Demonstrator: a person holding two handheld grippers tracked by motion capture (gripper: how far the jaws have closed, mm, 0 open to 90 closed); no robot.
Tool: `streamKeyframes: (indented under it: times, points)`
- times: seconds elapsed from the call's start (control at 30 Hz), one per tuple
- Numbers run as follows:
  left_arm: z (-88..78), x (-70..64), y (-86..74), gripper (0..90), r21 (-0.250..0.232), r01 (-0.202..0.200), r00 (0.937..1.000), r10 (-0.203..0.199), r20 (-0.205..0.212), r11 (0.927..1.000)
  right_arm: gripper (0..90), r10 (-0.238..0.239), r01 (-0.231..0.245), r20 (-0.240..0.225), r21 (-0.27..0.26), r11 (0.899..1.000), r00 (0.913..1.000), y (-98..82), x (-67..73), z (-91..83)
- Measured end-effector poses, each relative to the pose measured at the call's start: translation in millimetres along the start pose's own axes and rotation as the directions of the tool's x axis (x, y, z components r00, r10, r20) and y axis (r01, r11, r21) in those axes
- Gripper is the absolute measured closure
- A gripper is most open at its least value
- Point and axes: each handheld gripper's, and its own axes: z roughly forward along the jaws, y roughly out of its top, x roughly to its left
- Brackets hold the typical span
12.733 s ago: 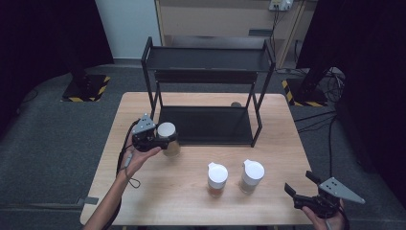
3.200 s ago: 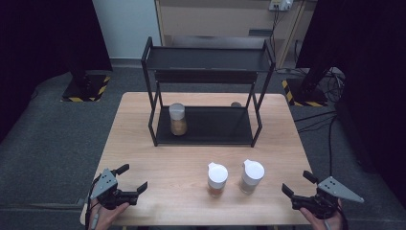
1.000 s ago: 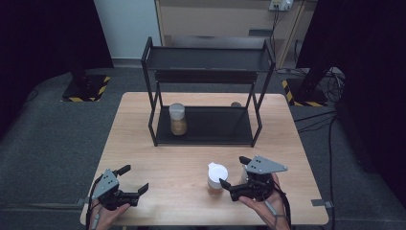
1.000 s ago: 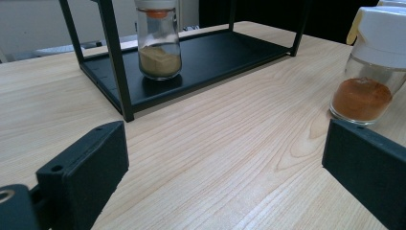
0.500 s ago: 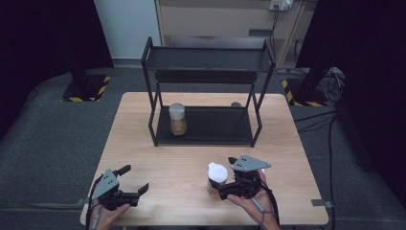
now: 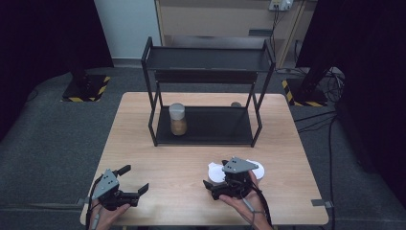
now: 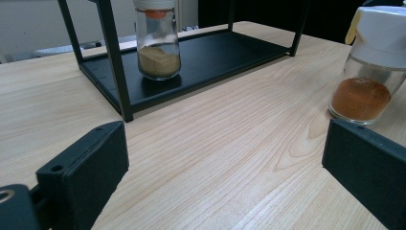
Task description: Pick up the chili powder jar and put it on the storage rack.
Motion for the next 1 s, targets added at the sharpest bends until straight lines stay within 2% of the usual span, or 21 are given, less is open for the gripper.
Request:
streamKeyframes:
  times: [0.3,0.53,0.7,1.0]
  points:
    - [-0.2,-0.1,-0.1,1.1,-0.001,-0.002,1.0000,0.002,-0.001,1.0000,13.5,0.013,-0.014,0.015,0.023,1.000,0.9998,-4.8,1.5,9.0]
    - [-0.3,0.0,-0.1,1.1,-0.002,-0.002,1.0000,0.002,0.000,1.0000,20.1,0.002,-0.003,0.045,0.027,1.000,0.9990,-9.2,6.4,11.3]
    - [-0.4,0.0,-0.1,1.1,-0.002,-0.002,1.0000,0.002,0.000,1.0000,29.9,-0.008,0.007,0.048,0.021,1.000,0.9988,-12.9,8.3,12.0]
    - [-0.5,0.1,-0.3,1.1,-0.003,-0.002,1.0000,0.002,0.000,1.0000,31.1,-0.015,0.014,0.063,0.016,1.000,0.9979,-14.1,11.5,11.2]
